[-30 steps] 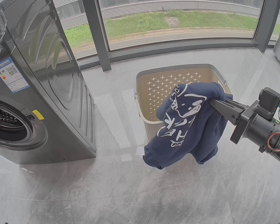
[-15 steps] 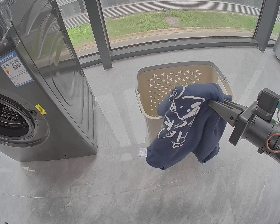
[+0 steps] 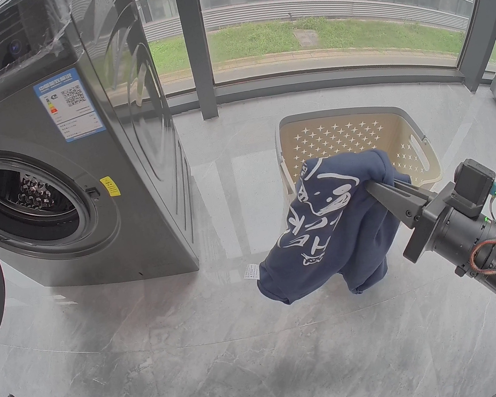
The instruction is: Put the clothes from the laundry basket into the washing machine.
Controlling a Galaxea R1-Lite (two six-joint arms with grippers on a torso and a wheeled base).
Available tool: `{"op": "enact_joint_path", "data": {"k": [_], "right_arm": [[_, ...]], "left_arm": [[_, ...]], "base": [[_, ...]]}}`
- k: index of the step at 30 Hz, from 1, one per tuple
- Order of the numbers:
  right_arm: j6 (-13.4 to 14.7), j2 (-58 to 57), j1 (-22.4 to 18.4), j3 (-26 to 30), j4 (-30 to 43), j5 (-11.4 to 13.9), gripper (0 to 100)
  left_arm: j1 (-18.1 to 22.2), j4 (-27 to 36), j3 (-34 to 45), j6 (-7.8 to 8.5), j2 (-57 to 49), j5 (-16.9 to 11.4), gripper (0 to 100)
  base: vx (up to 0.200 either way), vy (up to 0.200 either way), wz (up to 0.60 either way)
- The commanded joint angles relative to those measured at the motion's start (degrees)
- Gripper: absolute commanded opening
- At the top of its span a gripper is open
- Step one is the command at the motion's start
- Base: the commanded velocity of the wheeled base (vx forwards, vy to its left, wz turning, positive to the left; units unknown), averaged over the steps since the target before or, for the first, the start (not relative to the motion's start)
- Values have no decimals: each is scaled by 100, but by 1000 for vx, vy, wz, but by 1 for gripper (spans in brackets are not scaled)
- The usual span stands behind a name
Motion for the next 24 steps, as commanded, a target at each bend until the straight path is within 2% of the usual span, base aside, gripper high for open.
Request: {"op": "enact_joint_path", "data": {"k": [1,18,24], "right_arm": [[2,13,14,-1,-4,3,0],[2,13,32,-10,-4,-6,0],[2,31,23,-10,-4,-6,0]], "left_arm": [[-2,-2,92,-2,-84,1,100],[-2,-2,92,7,-84,1,100],[-2,-2,92,16,-84,1,100]], "base": [[0,200,0],[0,200,0],[-33,0,0]]}}
